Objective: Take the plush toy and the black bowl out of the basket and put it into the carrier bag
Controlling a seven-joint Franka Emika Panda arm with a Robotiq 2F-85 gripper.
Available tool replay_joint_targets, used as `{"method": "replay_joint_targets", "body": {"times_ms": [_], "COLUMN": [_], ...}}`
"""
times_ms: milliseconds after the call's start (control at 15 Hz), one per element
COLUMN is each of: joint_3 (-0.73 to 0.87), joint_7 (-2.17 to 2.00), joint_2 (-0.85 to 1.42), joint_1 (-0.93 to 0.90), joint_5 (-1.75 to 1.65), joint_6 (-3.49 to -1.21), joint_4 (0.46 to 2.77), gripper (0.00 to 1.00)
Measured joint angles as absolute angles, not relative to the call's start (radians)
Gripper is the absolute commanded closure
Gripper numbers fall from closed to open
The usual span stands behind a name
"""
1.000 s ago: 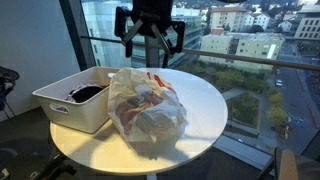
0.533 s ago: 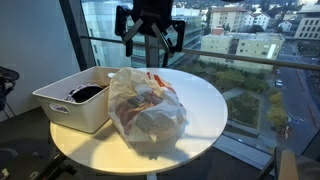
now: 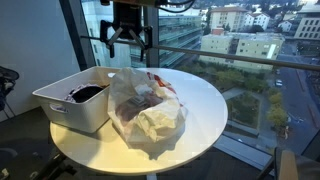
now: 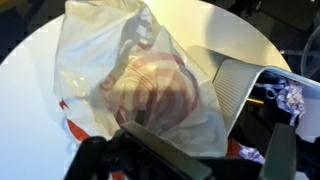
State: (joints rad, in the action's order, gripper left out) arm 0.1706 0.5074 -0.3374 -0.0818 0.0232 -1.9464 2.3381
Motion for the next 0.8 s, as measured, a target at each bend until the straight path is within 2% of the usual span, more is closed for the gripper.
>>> {"method": "replay_joint_targets", "body": {"times_ms": [800], "joint_3": [-0.093], "joint_7": [0.488], "joint_2": [-0.063], "joint_1": [-0.161], "joint_5": [-0.037], "joint_6": [-1.939], "joint_4": [2.063], "gripper": [0.0]}}
